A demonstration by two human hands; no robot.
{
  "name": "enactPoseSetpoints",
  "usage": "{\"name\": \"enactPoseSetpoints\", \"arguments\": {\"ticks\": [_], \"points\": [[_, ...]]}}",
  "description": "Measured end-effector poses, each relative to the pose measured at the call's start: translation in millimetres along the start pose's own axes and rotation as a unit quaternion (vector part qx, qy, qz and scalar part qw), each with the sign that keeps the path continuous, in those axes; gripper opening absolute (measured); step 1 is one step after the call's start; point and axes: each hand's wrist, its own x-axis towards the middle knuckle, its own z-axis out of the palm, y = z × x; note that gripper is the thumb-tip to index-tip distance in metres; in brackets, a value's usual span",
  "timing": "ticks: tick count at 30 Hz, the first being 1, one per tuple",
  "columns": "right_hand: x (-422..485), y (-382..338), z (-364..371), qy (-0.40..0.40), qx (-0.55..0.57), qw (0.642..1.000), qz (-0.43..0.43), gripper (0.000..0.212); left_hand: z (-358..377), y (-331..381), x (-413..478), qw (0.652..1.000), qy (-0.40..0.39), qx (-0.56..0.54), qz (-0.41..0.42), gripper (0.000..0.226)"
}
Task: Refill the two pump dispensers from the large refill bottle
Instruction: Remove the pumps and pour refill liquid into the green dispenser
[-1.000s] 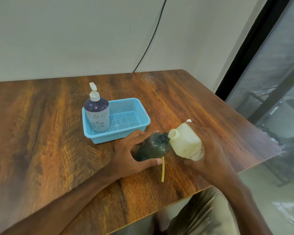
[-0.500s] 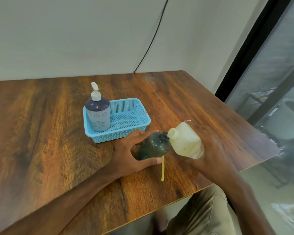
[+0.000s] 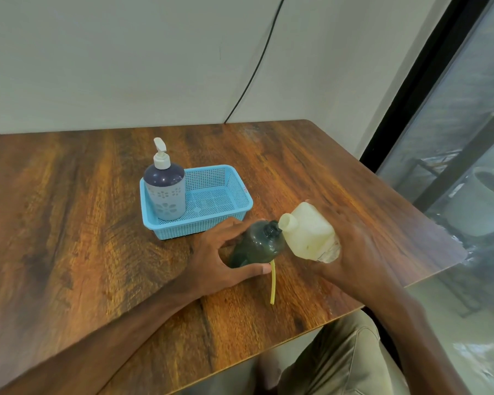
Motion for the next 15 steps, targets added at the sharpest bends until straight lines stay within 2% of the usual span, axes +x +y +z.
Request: {"name": "enactPoseSetpoints", "arguments": {"ticks": [15], "points": [[3.8,-4.1,-3.3,0.006,-0.019,0.999,-0.025,0.104,-2.7,8.4,-0.9,0.999,0.012,-0.039,0.001,0.083]]}}
